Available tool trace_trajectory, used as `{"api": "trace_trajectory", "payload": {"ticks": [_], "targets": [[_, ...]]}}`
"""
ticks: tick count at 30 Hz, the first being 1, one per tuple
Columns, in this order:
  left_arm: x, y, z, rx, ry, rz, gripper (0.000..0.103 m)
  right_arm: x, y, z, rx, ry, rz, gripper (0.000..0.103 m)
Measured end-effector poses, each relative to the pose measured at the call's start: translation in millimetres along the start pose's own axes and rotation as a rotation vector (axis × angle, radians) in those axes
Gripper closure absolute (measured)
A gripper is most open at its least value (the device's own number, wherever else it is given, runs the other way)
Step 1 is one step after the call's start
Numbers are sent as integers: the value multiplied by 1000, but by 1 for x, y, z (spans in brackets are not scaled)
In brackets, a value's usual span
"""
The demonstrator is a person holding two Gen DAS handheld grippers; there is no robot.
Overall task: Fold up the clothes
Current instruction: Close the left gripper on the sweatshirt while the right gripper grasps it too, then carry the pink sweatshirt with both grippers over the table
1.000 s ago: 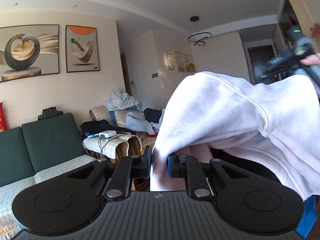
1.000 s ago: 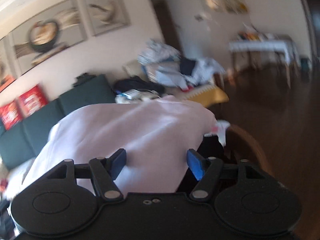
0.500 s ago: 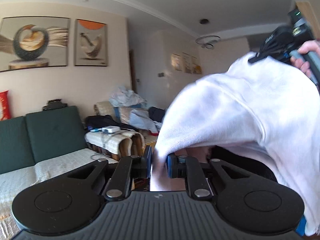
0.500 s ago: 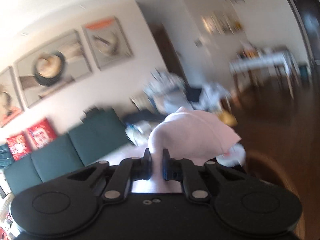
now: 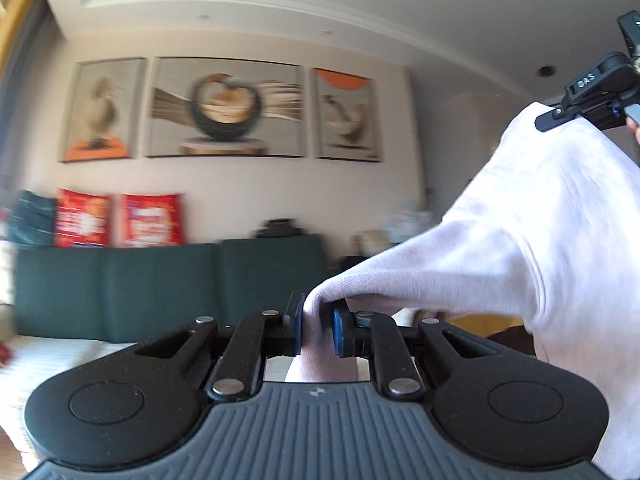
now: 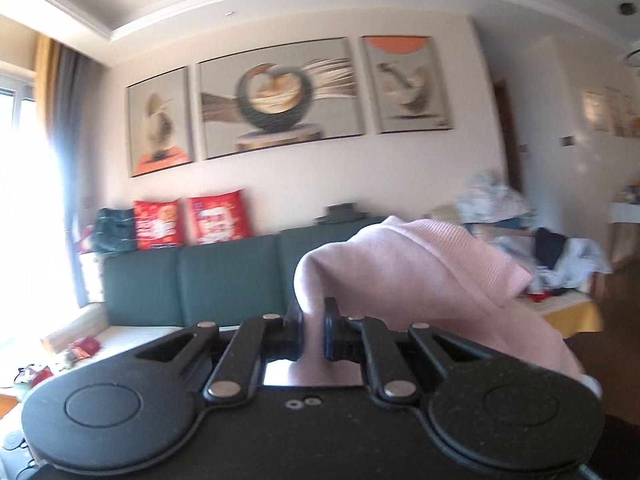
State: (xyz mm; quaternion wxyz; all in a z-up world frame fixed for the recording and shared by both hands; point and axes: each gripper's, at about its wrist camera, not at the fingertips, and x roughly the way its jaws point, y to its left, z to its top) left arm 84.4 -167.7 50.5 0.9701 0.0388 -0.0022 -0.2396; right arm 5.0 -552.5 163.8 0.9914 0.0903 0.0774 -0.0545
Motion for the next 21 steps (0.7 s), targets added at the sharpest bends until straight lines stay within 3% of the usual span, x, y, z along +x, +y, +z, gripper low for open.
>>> {"api": "trace_trajectory", "payload": {"ticks": [6, 13, 18, 21], "targets": [[-51, 77, -28, 13, 70, 140, 90, 86, 86, -20, 16, 117, 159, 0], [-111, 126, -90, 14, 250, 235, 90, 171, 183, -124, 56, 371, 298, 0], [-147, 150, -127, -2, 360, 279, 90, 190, 258, -209, 2, 519, 428, 0], [-172, 162, -145, -12, 422, 271, 90, 176, 297, -235, -66, 569, 509, 0]]}}
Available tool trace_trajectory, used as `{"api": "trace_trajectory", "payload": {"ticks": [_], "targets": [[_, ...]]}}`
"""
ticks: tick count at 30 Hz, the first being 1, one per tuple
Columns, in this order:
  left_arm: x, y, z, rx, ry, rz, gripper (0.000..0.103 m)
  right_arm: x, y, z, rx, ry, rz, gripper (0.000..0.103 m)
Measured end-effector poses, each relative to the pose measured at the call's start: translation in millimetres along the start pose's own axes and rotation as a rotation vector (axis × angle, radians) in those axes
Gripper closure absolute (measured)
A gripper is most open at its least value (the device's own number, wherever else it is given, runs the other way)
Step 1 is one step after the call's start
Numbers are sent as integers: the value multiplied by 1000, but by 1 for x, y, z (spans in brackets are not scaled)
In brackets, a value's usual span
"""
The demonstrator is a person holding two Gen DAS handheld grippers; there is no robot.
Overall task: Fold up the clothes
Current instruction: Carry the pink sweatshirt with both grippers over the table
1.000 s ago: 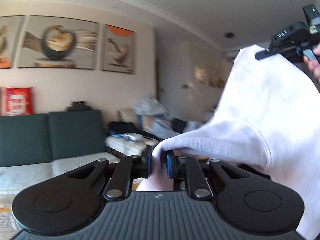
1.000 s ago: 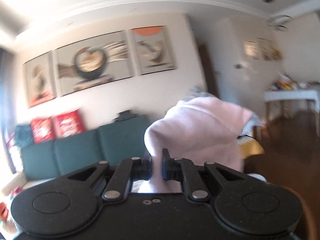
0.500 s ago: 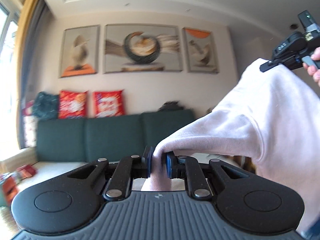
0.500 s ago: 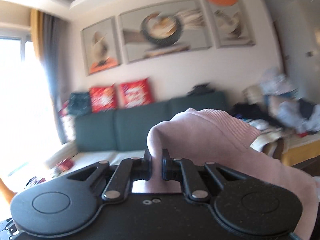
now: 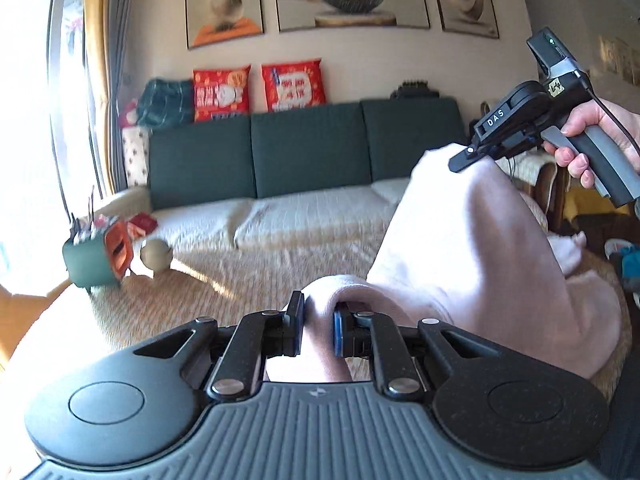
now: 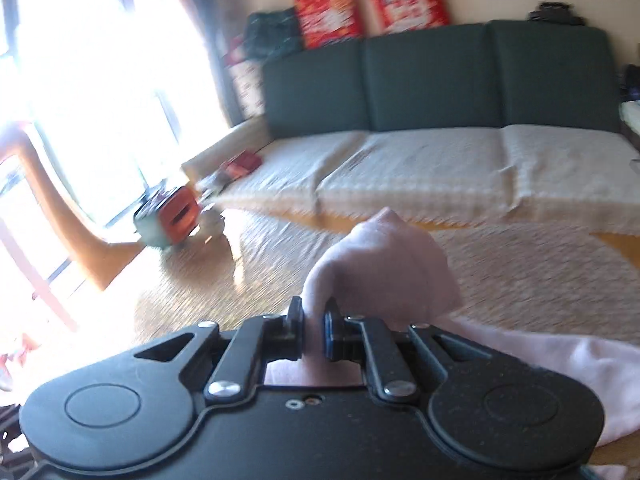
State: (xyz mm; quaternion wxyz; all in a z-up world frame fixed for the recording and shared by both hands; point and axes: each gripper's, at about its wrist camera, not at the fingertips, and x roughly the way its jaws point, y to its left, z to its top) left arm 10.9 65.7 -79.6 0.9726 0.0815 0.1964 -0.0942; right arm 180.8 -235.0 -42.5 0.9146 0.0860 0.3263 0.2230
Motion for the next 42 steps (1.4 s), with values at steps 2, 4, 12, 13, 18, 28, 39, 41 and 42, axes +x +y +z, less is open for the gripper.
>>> {"api": "trace_trajectory", "payload": {"ticks": [2, 4, 12, 13, 18, 28, 39, 41, 42], "targets": [[-6, 9, -14, 15, 46, -19, 90, 9, 19, -12, -39, 36, 12, 0], [-11, 14, -23, 34, 88, -55, 89, 19, 32, -29, -68, 78, 11, 0], [-37, 38, -53, 91, 149, -23, 36, 40, 33, -63, -106, 186, 9, 0], [-41, 42, -54, 84, 149, -13, 33, 37, 32, -60, -109, 184, 22, 0], [-45, 66, -31, 100, 83, 11, 19, 15, 23, -41, -184, 143, -27, 0], [115, 14, 10, 197, 82, -297, 16, -7, -21, -29, -188, 115, -162, 0], [218, -27, -29, 263, 214, -381, 30, 64, -1, -36, -256, 196, -75, 0], [219, -23, -34, 259, 220, -372, 30, 72, 9, -35, -264, 203, -37, 0], [219, -21, -36, 257, 223, -368, 30, 76, 14, -35, -268, 209, -20, 0]]}}
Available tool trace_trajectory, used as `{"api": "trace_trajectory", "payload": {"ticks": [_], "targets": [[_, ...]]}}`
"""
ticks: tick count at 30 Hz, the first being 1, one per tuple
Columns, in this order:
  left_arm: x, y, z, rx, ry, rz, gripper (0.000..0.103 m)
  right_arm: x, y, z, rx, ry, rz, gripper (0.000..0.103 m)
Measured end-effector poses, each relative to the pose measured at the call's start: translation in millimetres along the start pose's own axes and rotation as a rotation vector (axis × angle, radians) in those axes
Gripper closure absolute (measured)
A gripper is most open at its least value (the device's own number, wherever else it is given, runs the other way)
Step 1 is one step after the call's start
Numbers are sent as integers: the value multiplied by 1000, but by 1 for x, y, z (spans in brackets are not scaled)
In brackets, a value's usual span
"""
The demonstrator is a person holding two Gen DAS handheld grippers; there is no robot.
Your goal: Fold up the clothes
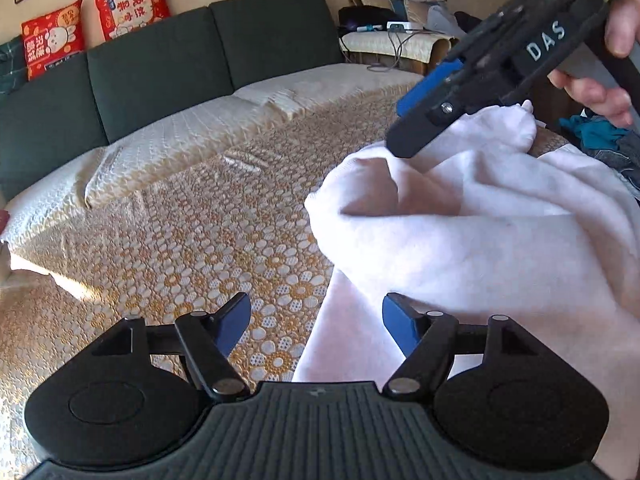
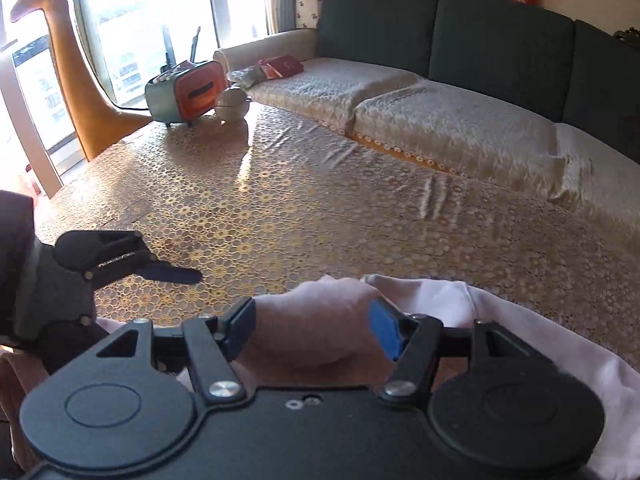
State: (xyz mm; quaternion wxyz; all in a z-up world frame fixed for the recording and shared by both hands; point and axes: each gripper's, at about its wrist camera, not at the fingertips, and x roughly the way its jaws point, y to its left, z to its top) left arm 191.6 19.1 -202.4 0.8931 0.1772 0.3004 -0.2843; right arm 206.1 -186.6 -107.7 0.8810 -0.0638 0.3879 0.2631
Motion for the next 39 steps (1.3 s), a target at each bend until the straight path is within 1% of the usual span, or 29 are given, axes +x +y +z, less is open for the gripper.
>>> {"api": "trace_trajectory", "payload": {"ticks": [3, 5, 7, 9, 11, 12, 14, 16, 17, 19, 22, 24, 25, 28, 29, 31, 32, 33, 34, 35, 36, 38, 39], "targets": [[0, 4, -8, -9, 7, 16, 30, 21, 12, 9, 33, 55, 42, 0], [-4, 6, -12, -14, 6, 30, 30, 39, 23, 9, 60, 132, 36, 0], [-8, 10, -14, -15, 5, 37, 30, 56, 37, 4, 58, 187, -5, 0], [-12, 13, -18, -6, 0, 38, 30, 67, 49, -5, 18, 220, -61, 0], [-16, 16, -19, 7, -8, 21, 30, 70, 49, -11, 24, 242, -56, 0], [-18, 17, -19, 10, -12, 4, 30, 71, 49, -14, 28, 248, -53, 0], [-17, 19, -14, 10, -20, -32, 30, 63, 47, -15, 37, 222, -41, 0], [-17, 20, -8, 13, -28, -68, 30, 47, 43, -15, 32, 173, -25, 0], [-18, 19, -4, 17, -33, -88, 30, 34, 42, -12, 28, 135, -2, 0], [-17, 24, 6, 2, -42, -147, 30, 6, 39, -12, -15, 61, 51, 0], [-8, 36, 25, -58, -30, -304, 30, -29, 35, -15, -68, 4, 91, 0], [-1, 43, 37, -78, -27, -390, 30, -47, 32, -20, -88, -23, 133, 0], [3, 46, 43, -91, -15, -446, 30, -53, 31, -22, -93, -30, 148, 0], [17, 50, 56, -114, 20, -602, 30, -64, 27, -28, -107, -41, 171, 0], [22, 50, 58, -125, 35, -640, 30, -67, 26, -30, -109, -44, 175, 0], [29, 49, 59, -141, 42, -671, 30, -69, 23, -30, -97, -54, 180, 0], [32, 48, 59, -143, 42, -678, 39, -70, 21, -30, -91, -58, 182, 0], [33, 47, 58, -139, 40, -667, 49, -71, 19, -30, -86, -60, 182, 0], [34, 46, 58, -133, 37, -651, 69, -71, 17, -31, -81, -61, 182, 0], [34, 45, 58, -127, 34, -636, 79, -71, 15, -31, -79, -60, 179, 0], [34, 44, 56, -125, 31, -630, 81, -71, 14, -32, -78, -61, 177, 0], [32, 44, 53, -137, 23, -629, 94, -72, 13, -33, -76, -63, 181, 0], [30, 45, 51, -146, 14, -620, 95, -72, 13, -33, -76, -64, 183, 0]]}}
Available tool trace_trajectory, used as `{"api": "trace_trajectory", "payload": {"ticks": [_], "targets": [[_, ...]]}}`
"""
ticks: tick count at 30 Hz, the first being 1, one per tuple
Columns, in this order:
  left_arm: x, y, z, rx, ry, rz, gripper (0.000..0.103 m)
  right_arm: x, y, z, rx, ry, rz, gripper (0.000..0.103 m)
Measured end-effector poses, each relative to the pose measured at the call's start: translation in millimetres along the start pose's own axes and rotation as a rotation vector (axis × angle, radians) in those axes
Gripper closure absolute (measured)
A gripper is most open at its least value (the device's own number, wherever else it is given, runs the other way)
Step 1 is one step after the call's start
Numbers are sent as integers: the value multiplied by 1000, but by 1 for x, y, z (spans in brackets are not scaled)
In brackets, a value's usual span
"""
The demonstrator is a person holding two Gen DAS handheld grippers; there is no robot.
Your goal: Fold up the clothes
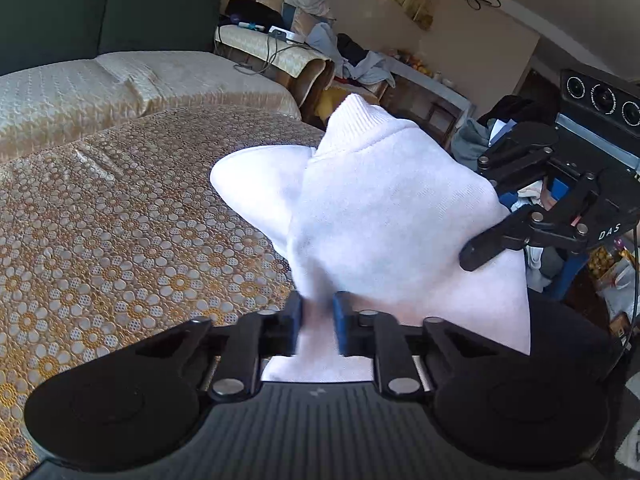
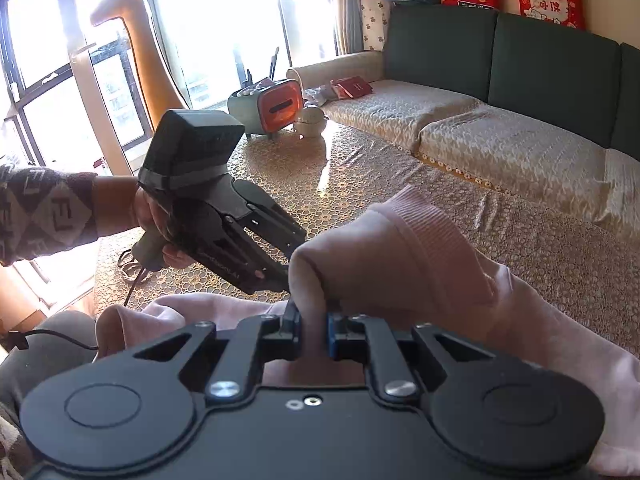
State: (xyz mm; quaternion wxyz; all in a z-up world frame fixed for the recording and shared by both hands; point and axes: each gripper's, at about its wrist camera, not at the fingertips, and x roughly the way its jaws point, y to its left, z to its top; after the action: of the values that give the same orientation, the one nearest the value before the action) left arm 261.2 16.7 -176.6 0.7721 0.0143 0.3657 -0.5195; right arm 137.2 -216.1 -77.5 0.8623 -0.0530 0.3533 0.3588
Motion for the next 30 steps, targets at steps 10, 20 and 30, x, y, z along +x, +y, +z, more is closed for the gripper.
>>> {"api": "trace_trajectory", "payload": {"ticks": [10, 20, 30], "targets": [[-88, -24, -55, -125, -210, 325, 98, -11, -22, 17, 79, -81, -95, 0], [-157, -49, -138, -302, -209, 510, 98, 101, -60, 47, -74, 160, -250, 0], [-156, -54, -153, -301, -152, 545, 98, 203, -23, 53, -445, 283, -23, 0]]}}
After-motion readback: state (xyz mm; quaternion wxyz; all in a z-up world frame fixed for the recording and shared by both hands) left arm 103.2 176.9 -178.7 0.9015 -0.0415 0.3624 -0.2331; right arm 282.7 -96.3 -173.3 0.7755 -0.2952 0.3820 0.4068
